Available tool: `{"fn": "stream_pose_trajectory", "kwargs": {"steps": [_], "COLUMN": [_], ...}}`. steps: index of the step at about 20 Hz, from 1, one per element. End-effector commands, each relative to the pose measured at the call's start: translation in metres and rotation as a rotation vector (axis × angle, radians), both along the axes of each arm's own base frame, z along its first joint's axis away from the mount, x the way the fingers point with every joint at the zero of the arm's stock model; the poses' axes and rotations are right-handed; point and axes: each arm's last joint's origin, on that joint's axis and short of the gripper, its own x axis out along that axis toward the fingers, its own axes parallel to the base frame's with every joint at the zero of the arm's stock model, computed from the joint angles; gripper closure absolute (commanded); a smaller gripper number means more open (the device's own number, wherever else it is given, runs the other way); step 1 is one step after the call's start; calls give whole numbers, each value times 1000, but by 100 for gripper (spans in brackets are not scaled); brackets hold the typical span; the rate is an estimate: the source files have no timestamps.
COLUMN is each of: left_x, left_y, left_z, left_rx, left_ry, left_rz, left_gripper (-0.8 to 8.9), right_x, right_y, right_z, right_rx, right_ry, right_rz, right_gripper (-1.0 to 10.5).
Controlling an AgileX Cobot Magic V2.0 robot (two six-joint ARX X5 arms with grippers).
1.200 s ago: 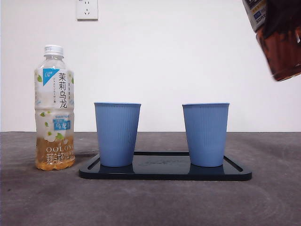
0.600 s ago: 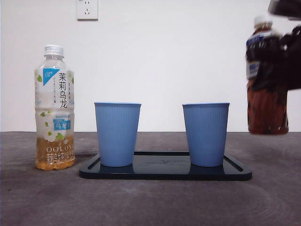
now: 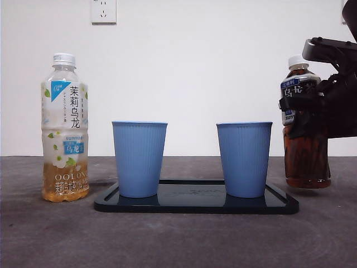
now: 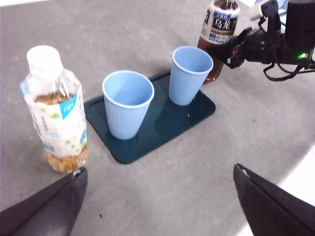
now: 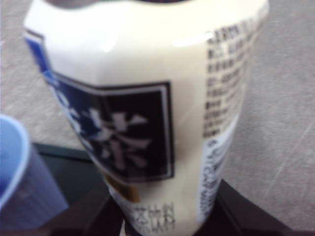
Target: Pour the drink into the cup
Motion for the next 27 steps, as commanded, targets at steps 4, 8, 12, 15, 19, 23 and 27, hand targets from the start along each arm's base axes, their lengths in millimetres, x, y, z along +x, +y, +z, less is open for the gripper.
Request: {"fn": "stream_pose_trajectory", "kwargs": {"steps": [4,8,12,15,19,23,27], "left_x": [1,1,1,1,1,1,2], "left_y": [0,0,0,0,0,1,1], "left_z": [7,7,7,7,7,7,7], "left_rx": [-10,-3,-1,-1,-1,12,22], "left_ry": [-44,-46,-47,-47,-47,-48,-47], "left_rz": [4,18,21,21,21,44,58], "left_gripper": [333,333,333,333,333,301,275], "right_x": [7,8,7,5,1,-2,-12], "right_y": [2,2,2,1,0,-1,-4], "right_z": [1,0,-1,-2,0,6,20], "right_rx": [-1,-3,-7,-16,-29,-30,-33], "right_ry": [-35,-31,-16,11,31,24,5], "right_rz": [4,4,4,4,5,0,-17], "right_gripper": [864,781,704,635,579,533,514]}}
